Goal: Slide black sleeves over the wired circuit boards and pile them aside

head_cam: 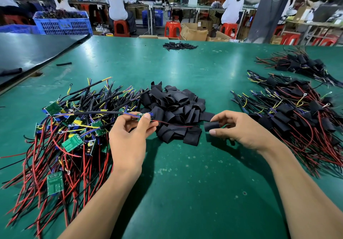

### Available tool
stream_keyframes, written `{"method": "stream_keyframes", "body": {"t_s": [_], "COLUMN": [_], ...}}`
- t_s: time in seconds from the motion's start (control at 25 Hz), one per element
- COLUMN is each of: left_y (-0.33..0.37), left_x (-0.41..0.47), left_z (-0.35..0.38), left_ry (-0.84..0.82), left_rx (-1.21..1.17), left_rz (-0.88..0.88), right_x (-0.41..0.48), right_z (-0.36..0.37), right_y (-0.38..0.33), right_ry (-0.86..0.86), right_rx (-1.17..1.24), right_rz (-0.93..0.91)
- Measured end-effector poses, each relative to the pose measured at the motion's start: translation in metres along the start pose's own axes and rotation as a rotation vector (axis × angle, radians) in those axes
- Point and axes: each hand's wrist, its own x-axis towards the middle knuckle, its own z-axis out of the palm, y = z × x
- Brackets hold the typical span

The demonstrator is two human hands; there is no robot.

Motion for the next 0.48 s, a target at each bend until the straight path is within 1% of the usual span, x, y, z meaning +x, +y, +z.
{"method": "stream_keyframes", "body": {"t_s": [0.32, 0.48], "left_y": [0.001, 0.001], "left_x": [0.000, -0.003], "left_z": [0.001, 0.002], "left_ry": [-0.035, -0.056], "left_rx": [-0.077, -0.098], "left_rz": [-0.037, -0.052], "right_x": [0.002, 0.001], "right_z": [0.012, 0.014], "right_y": [-0.004, -0.007], "right_ry": [-0.026, -0.030], "right_rx": [0.058, 0.135], "right_rz": [-0.032, -0.047]}}
